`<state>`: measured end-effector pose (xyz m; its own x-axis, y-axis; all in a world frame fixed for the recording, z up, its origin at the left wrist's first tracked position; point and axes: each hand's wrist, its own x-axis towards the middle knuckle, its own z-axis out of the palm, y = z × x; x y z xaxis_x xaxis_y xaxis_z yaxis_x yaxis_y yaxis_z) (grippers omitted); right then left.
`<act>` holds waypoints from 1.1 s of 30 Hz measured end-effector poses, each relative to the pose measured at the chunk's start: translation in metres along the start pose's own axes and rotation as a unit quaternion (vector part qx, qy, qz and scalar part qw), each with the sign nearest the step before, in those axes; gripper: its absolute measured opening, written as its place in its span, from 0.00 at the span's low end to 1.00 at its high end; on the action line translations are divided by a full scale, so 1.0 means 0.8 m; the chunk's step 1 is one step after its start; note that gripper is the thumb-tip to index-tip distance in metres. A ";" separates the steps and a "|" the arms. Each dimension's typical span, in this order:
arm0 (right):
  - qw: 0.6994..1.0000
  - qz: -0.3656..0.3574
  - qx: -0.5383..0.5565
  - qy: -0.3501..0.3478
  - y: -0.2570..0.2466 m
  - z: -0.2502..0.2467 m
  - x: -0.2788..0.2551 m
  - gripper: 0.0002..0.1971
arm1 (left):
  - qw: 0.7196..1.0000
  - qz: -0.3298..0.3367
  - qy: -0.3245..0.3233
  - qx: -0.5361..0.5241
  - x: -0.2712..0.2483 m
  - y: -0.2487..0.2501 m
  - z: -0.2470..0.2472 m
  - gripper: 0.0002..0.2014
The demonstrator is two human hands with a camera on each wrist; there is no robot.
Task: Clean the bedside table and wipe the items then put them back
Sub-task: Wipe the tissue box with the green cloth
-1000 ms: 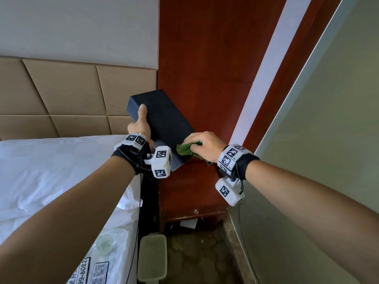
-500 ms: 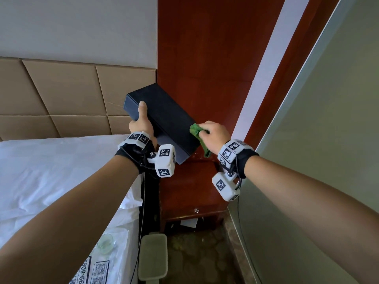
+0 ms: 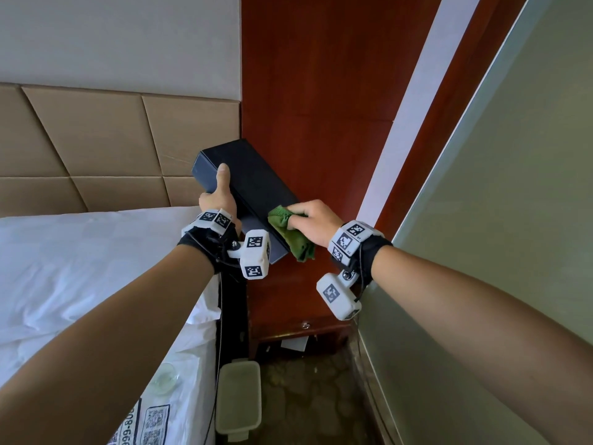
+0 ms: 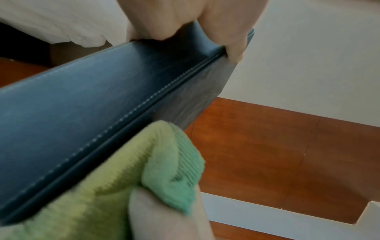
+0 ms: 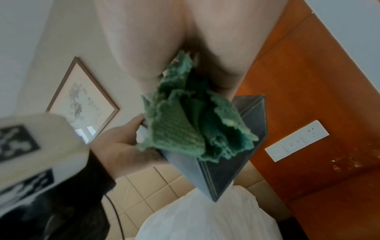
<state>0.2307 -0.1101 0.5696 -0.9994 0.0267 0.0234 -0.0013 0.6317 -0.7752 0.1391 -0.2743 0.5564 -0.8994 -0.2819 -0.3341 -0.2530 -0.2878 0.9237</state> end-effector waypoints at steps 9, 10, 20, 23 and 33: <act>0.998 0.043 0.004 0.037 -0.005 -0.011 0.026 0.31 | 0.993 0.080 -0.061 0.060 0.022 -0.009 -0.020 0.38; 0.999 0.038 -0.007 0.029 -0.006 -0.010 0.028 0.33 | 0.991 0.089 -0.073 0.069 0.025 -0.009 -0.023 0.39; 0.989 0.149 -0.012 0.017 -0.037 0.002 0.063 0.16 | 0.915 0.242 -0.107 0.305 0.027 -0.017 -0.044 0.61; 0.977 0.212 0.005 -0.009 -0.044 -0.001 0.075 0.36 | 0.886 0.274 -0.094 0.362 0.026 -0.025 -0.051 0.61; 0.952 0.228 0.067 -0.195 -0.033 0.040 0.131 0.52 | 0.774 0.349 -0.031 0.527 0.019 -0.051 -0.081 0.56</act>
<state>0.1252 -0.1493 0.5723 -0.8341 -0.0311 -0.5507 0.4578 0.5178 -0.7227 0.1586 -0.3262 0.5015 -0.9553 0.0224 0.2947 0.1819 0.8304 0.5266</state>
